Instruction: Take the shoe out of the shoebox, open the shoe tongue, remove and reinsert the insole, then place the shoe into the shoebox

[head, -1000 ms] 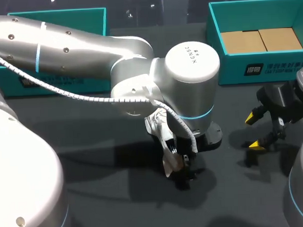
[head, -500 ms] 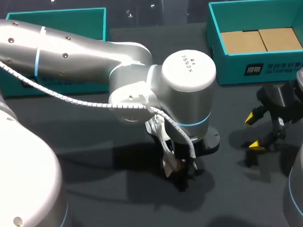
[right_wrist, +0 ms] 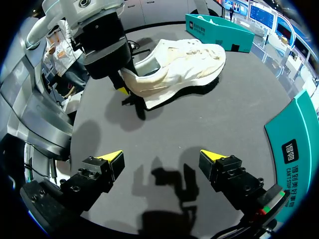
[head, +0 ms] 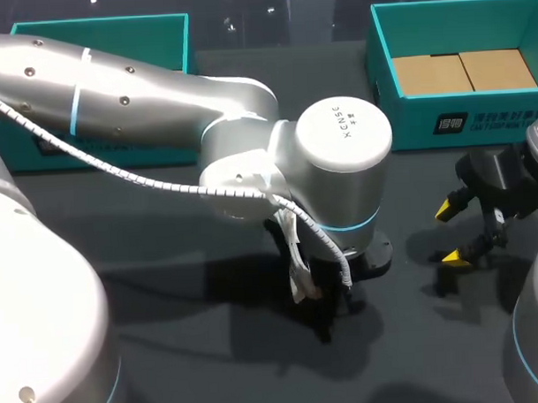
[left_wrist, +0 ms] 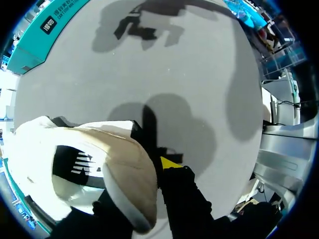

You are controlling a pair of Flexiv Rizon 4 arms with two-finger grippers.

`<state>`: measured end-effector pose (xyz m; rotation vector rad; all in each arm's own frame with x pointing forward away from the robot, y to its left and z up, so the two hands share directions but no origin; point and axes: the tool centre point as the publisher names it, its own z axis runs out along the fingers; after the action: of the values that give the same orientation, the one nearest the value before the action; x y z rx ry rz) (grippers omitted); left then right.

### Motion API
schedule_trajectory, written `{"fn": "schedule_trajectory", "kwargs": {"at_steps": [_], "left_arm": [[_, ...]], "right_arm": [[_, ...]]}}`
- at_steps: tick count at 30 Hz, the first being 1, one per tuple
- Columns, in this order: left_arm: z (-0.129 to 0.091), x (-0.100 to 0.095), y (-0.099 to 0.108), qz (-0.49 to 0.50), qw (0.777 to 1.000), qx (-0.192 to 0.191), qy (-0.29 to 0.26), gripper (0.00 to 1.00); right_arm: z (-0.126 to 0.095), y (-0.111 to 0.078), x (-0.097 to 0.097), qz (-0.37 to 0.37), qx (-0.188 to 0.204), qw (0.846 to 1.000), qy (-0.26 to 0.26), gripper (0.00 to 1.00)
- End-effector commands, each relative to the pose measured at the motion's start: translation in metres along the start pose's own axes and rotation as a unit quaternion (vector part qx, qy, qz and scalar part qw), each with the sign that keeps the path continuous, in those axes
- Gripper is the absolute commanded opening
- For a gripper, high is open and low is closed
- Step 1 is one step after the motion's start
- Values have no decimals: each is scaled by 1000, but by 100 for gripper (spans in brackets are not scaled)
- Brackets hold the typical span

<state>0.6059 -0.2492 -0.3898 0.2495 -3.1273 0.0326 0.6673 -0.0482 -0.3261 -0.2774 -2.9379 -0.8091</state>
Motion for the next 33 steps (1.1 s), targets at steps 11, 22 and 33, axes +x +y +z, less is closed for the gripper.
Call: {"fn": "schedule_trajectory", "kwargs": {"at_steps": [11,22,33], "left_arm": [[-45,-7,11,28,1000,-6,5,0],[-117,-44,26,64,997,-27,21,0],[-180,-78,43,75,997,-15,22,0]], "right_arm": [[0,0,1,0,1,1000,-1,100],[0,0,1,0,1,1000,-1,100],[0,0,1,0,1,1000,-1,100]]}}
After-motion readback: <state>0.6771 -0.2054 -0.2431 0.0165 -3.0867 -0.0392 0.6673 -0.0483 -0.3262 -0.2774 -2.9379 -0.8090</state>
